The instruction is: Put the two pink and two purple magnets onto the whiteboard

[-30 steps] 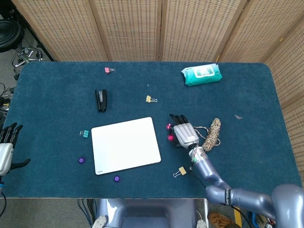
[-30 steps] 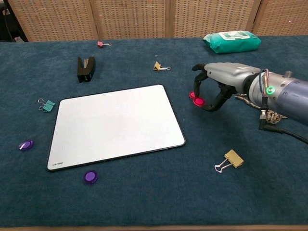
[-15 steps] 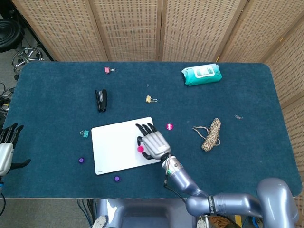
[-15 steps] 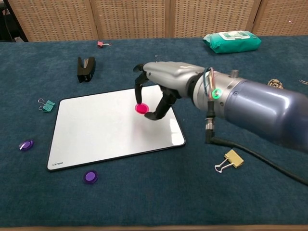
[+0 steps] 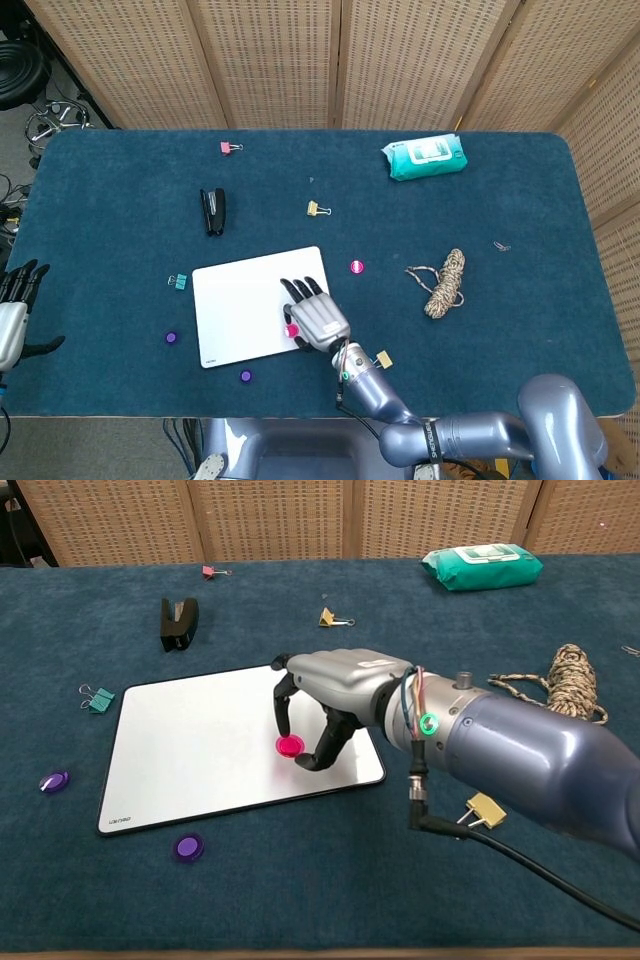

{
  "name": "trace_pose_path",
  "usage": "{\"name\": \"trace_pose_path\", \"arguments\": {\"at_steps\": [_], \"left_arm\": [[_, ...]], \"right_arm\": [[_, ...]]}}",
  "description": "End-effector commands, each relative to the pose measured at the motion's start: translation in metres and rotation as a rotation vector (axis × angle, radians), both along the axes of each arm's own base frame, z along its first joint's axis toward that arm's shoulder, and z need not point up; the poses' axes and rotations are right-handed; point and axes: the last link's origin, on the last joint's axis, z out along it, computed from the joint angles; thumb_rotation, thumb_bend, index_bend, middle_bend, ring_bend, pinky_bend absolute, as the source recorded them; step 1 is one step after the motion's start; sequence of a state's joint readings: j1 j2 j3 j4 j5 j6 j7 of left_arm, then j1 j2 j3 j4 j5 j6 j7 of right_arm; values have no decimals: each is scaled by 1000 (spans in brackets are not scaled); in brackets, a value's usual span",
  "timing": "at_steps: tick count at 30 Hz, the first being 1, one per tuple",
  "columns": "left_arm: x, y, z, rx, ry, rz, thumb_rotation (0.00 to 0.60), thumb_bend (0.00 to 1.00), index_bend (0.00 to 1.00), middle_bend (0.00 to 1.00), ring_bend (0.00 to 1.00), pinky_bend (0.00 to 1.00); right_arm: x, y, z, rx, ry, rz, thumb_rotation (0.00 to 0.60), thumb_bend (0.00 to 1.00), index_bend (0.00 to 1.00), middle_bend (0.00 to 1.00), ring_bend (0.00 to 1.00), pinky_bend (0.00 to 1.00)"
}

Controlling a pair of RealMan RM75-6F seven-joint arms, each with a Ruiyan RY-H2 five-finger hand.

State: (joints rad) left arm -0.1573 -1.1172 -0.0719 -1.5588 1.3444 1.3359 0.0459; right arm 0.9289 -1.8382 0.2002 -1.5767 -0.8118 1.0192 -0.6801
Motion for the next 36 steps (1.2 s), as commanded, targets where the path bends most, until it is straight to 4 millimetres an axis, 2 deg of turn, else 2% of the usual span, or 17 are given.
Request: {"name": "trace_pose_path", "arguments": {"at_steps": [1, 5, 17, 22, 24, 27, 30, 36], "left_arm": [[0, 0, 0, 2, 0, 0, 600, 0, 0, 0, 0, 0], [0, 0, 0, 0, 0, 0, 600, 0, 0, 0, 0, 0], [0, 0, 1, 3, 2, -1, 600, 0, 0, 0, 0, 0], [-1, 0, 4, 15, 2, 0, 600, 0, 0, 0, 0, 0], [-1, 0, 5, 24, 11, 0, 600, 0, 0, 0, 0, 0], [0, 0, 5, 27, 9, 2, 600, 0, 0, 0, 0, 0], [0, 1, 4, 25, 12, 5, 600, 0, 0, 0, 0, 0], [-1, 3, 0, 15, 20, 15, 600, 0, 0, 0, 0, 0]], "right_arm": [[-4, 0, -2, 4, 17, 1, 600, 487, 448, 0, 0, 0], [-8, -2, -2, 9, 22, -8, 600, 486, 371, 0, 0, 0], [-11, -10, 8, -33, 1, -15, 600, 486, 362, 0, 0, 0], [-28, -45, 21, -129, 42, -43, 600, 486, 361, 0, 0, 0], [-41, -62, 26, -167, 66, -68, 600, 487, 351, 0, 0, 0], [-58, -76, 30, -188, 87, -100, 600, 487, 324, 0, 0, 0], [-73, -85, 32, -187, 98, -127, 600, 487, 317, 0, 0, 0], [-89, -94, 32, -177, 110, -147, 600, 484, 280, 0, 0, 0]]}}
